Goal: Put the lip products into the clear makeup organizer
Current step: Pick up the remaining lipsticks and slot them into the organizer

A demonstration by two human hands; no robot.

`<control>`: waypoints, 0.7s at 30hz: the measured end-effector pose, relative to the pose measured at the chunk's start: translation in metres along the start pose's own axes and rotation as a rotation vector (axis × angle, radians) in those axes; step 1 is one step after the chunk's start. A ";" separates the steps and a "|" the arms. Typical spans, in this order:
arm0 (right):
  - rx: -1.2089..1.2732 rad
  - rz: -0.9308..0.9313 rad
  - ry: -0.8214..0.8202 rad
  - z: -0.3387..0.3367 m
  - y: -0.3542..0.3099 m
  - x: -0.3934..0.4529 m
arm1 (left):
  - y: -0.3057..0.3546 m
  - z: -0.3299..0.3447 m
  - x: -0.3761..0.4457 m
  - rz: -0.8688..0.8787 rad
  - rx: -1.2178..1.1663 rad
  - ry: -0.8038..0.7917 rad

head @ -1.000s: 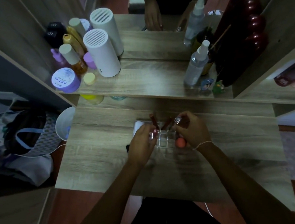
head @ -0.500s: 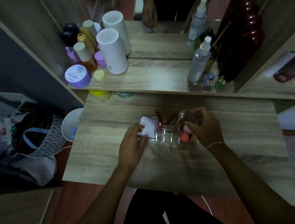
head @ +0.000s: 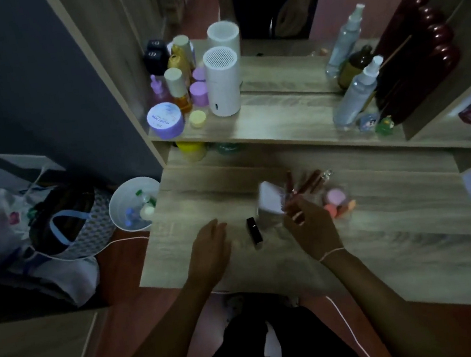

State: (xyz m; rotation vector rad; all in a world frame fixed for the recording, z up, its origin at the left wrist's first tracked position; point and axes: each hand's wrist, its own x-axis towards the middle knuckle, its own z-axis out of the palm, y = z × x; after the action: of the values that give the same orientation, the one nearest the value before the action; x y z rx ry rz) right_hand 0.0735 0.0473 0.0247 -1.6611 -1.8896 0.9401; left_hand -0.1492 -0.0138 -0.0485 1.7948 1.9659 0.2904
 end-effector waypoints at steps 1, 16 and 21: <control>-0.020 0.019 -0.024 0.015 -0.003 -0.003 | -0.006 0.000 0.000 0.011 0.039 -0.017; -0.451 0.041 -0.116 0.091 0.004 -0.003 | -0.033 0.015 0.013 0.086 0.263 -0.061; -0.433 0.113 -0.073 0.103 0.000 -0.018 | -0.045 0.020 0.004 0.121 0.209 -0.062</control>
State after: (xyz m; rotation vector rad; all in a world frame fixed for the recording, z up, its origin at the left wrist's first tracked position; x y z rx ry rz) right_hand 0.0024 0.0099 -0.0426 -2.0190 -2.1831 0.6702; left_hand -0.1800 -0.0186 -0.0867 2.0329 1.9077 0.0677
